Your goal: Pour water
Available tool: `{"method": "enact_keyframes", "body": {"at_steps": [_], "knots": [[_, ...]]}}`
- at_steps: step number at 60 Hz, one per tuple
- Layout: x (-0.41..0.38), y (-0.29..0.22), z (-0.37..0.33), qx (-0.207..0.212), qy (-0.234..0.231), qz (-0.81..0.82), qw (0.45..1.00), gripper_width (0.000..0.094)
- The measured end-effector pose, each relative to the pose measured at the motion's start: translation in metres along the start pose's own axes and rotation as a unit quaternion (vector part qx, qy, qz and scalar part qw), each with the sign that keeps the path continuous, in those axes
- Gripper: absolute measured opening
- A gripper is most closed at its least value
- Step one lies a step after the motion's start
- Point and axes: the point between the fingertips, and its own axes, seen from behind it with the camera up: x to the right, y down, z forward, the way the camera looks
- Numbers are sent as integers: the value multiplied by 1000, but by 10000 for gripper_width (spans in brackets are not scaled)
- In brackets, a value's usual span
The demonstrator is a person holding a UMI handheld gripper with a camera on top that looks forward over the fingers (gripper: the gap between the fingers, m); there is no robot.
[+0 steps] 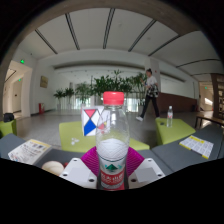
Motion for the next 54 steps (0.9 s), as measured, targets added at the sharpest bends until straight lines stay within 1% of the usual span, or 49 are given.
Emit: {"method": "enact_keyframes", "body": {"at_steps": [5, 10, 11, 13, 15, 19, 20, 21, 22, 23, 24, 25, 30, 36, 37, 38, 41, 44, 48, 54], "knots": [[8, 33, 15, -32, 0, -4, 999, 300], [5, 63, 15, -55, 3, -26, 998, 303], [6, 68, 15, -61, 4, -31, 998, 316], [9, 62, 18, -46, 2, -30, 999, 308], [7, 68, 15, -53, 3, -26, 998, 304], [8, 68, 12, -51, 8, -22, 998, 314], [8, 68, 11, -50, 8, -21, 998, 346], [10, 67, 13, -51, 8, -21, 998, 355], [9, 67, 13, -51, 8, -22, 998, 394], [7, 66, 12, -51, 9, -23, 998, 399], [7, 66, 12, -52, 10, -24, 998, 442], [6, 66, 12, -53, 10, -25, 998, 452], [7, 68, 8, -71, 17, -35, 997, 560], [6, 70, -6, -94, 18, -40, 995, 878], [8, 67, -11, -96, 21, -40, 994, 841], [8, 65, -16, -96, 25, -40, 994, 837], [8, 58, -34, -95, 34, -41, 994, 865], [4, 52, -53, -96, 35, -46, 994, 869], [-2, 45, -84, -102, 36, -47, 993, 851], [-19, 37, -138, -113, 26, -48, 992, 852]]}}
